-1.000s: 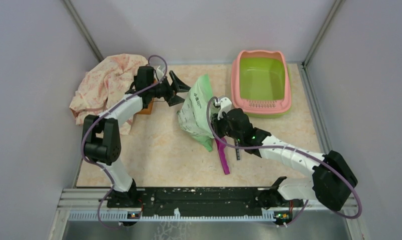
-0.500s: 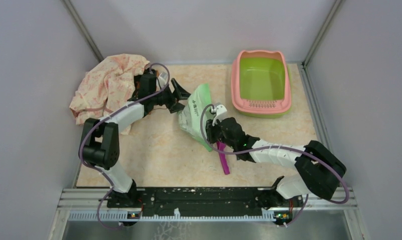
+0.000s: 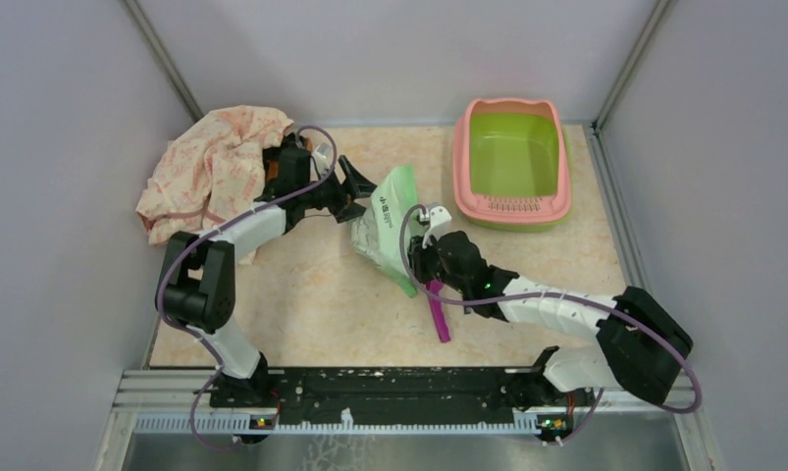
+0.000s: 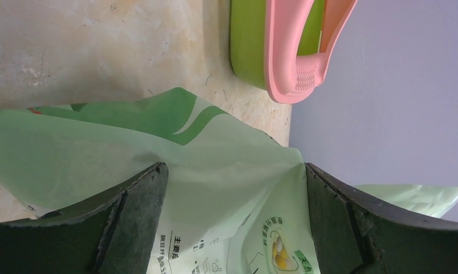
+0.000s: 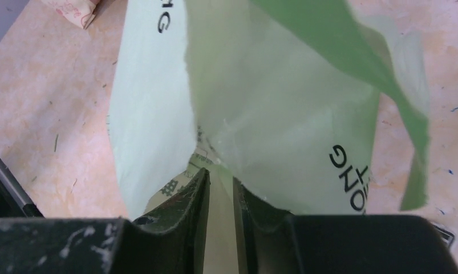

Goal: Fill the litter box with clean litter
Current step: Open the cat litter bag at the center of the board.

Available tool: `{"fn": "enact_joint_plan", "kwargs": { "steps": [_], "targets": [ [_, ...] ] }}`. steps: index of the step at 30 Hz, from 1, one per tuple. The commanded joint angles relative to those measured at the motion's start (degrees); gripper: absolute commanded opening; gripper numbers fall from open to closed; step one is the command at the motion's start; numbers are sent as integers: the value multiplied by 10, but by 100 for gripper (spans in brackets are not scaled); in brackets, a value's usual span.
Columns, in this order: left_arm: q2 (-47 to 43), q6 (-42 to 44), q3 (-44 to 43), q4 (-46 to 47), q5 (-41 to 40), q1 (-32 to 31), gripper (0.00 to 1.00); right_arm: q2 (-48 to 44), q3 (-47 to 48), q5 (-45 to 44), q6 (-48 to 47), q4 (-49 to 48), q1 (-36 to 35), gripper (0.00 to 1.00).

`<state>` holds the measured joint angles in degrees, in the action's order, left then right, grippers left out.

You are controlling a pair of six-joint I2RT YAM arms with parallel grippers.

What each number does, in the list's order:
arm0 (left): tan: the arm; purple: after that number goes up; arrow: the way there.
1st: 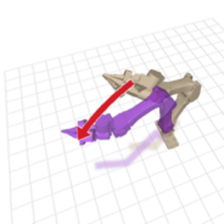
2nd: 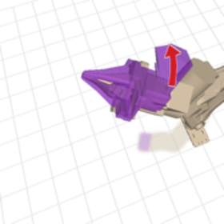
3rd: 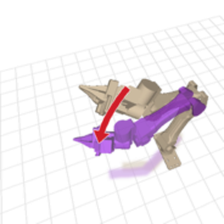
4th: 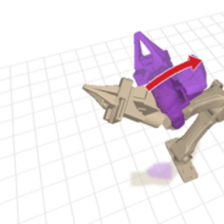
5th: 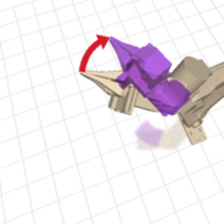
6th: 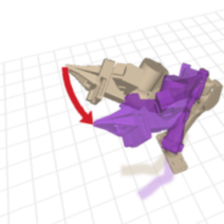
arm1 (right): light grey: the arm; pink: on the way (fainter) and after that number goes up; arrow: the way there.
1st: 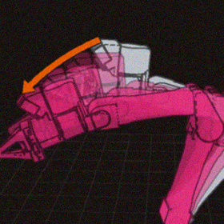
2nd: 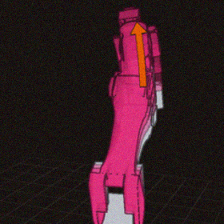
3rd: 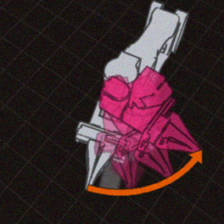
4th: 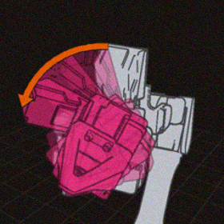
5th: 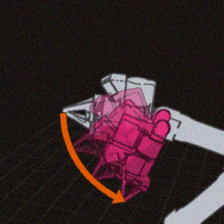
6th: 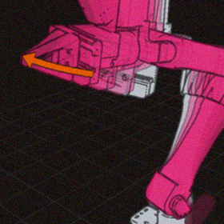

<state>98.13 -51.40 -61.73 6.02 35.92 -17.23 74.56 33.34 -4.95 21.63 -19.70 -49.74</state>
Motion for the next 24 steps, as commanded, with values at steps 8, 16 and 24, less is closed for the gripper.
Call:
{"fn": "enact_joint_plan", "kwargs": {
  "steps": [8, 16, 24],
  "targets": [
    [-9, 35, -4, -51, -12, -7, 91, -156, 134, -36, -68, 225, -6, 27],
    [-16, 47, -13, -58, -6, -6, 92, -214, 143, -67, -70, 361, -6, 35],
    [-11, 70, -38, -93, 1, -6, 95, -252, 73, -56, 0, 431, -26, 43]
  ]
}}
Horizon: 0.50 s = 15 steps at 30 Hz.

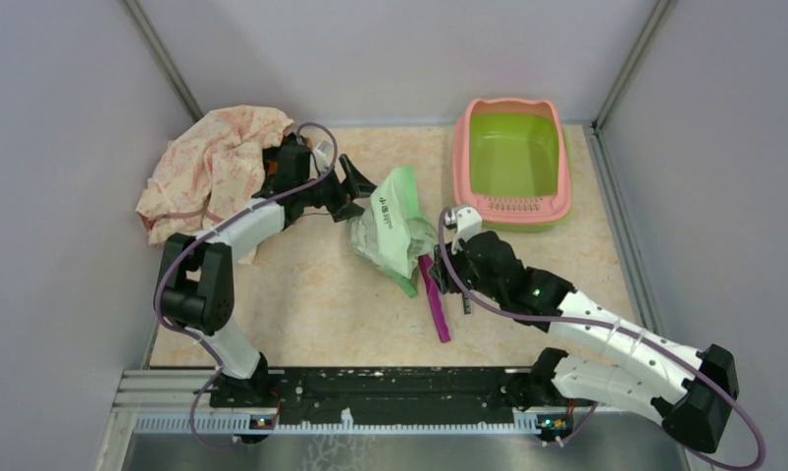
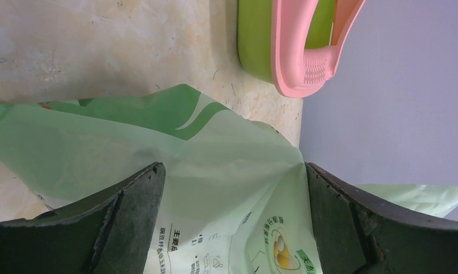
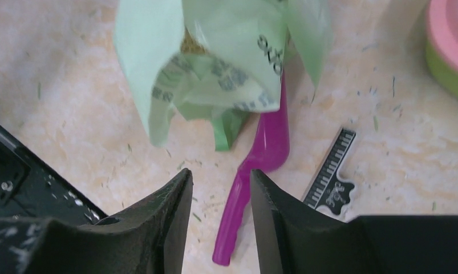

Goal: Fill the litter box with clean litter
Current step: Open the cat litter bag at the center of the board, then pick up the spatula from the center of the board.

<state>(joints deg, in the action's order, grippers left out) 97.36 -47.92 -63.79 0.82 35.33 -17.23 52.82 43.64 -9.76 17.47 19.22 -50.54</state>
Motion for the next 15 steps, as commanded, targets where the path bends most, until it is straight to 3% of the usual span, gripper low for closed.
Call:
{"fn": "enact_joint_plan", "kwargs": {
  "steps": [1, 6, 15],
  "targets": [
    [-3, 39, -20, -43, 8, -5, 95, -38, -42, -15, 53, 43, -21, 46],
    [4, 45, -28, -46, 15, -2, 97, -1, -70, -44, 93, 57, -30, 54],
    [-2, 63, -28, -42, 20, 9, 99, 89, -124, -46, 114, -53, -34, 59]
  ]
}}
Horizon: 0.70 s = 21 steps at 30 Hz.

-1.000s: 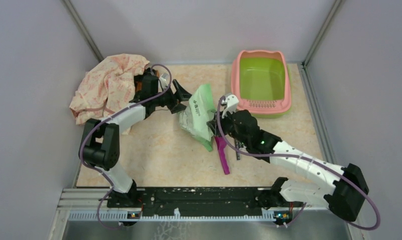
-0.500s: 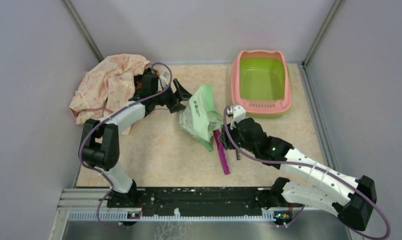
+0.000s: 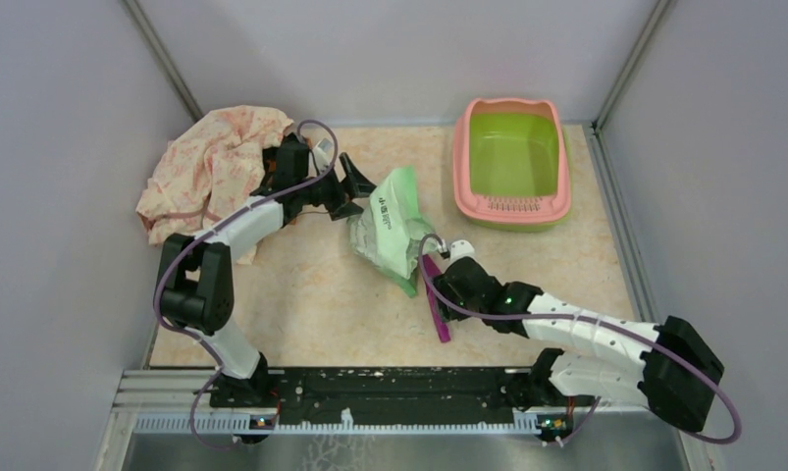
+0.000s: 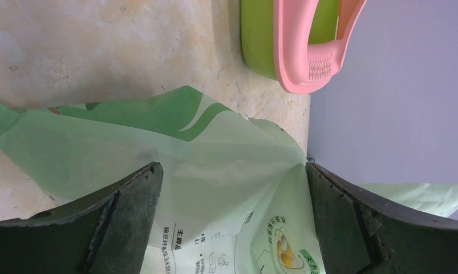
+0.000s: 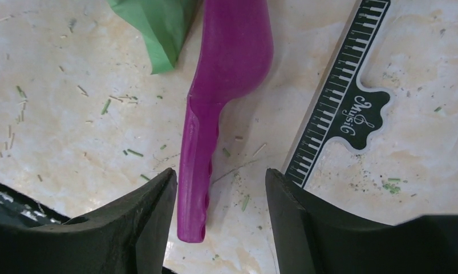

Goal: Fill the litter box with clean litter
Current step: Pick up the spatula from the center of the board.

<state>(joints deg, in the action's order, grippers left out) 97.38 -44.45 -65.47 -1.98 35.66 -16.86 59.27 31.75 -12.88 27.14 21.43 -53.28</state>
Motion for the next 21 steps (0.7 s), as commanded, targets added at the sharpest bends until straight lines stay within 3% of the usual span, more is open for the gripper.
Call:
{"fn": "enact_joint_plan", "kwargs": {
  "steps": [1, 9, 18, 21],
  "targets": [
    [-2, 30, -11, -14, 18, 7, 99, 35, -8, -15, 19, -85, -7, 59],
    [-8, 37, -8, -21, 18, 13, 99, 79, -32, 14, 25, -157, -10, 59],
    [-26, 34, -5, -27, 17, 23, 99, 118, -47, 23, 34, -172, -15, 54],
    [-37, 33, -2, -28, 14, 25, 99, 115, -49, 12, 40, -160, -18, 39]
  ]
}}
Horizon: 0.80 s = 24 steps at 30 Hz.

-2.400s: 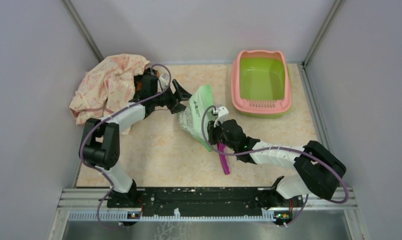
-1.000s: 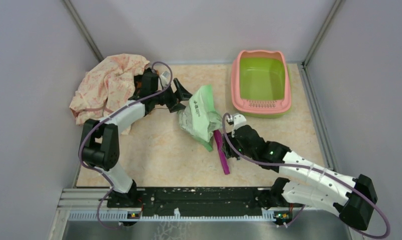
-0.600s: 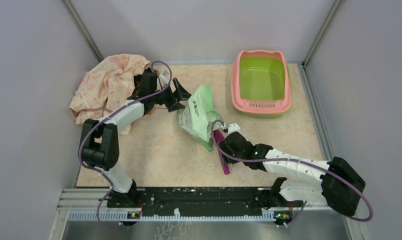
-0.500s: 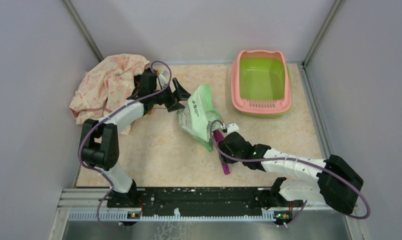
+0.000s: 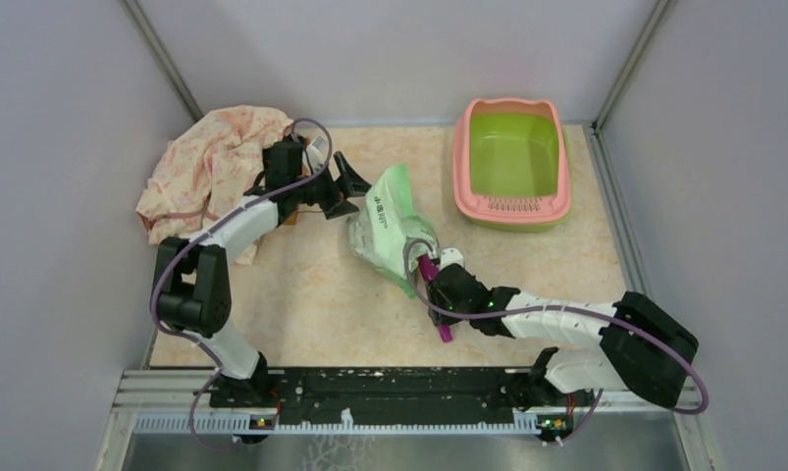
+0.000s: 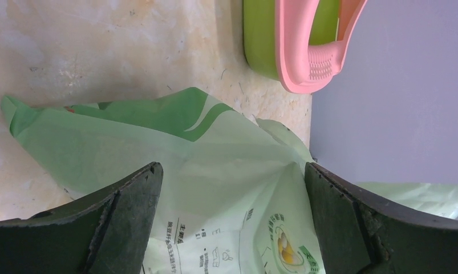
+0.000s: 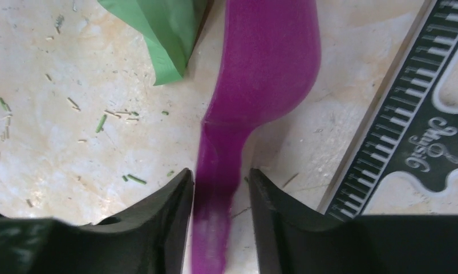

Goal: Fill the litter box with clean litter
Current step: Pick up the spatula from the center of the board.

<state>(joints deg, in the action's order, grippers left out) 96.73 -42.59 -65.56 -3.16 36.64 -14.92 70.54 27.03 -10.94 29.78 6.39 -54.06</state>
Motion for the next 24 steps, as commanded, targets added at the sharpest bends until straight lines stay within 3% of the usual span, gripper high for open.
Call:
{"fn": "enact_joint_plan", "kwargs": {
  "steps": [1, 4, 12, 20, 24],
  "targets": [
    [-35, 14, 1, -16, 3, 7, 99, -2, -2, -11, 16, -4, -12, 33],
    [-48, 16, 7, -18, -3, 8, 99, -34, -2, -20, 23, 18, -12, 22],
    [-69, 25, 23, -26, -6, 23, 99, -162, 47, 9, 6, 123, -12, 5],
    [-82, 29, 41, -19, 0, 35, 99, -235, 98, 44, 5, 230, -12, 3],
    [-78, 29, 39, -16, 1, 35, 99, -230, 107, -2, 35, 260, -12, 3]
  ]
}}
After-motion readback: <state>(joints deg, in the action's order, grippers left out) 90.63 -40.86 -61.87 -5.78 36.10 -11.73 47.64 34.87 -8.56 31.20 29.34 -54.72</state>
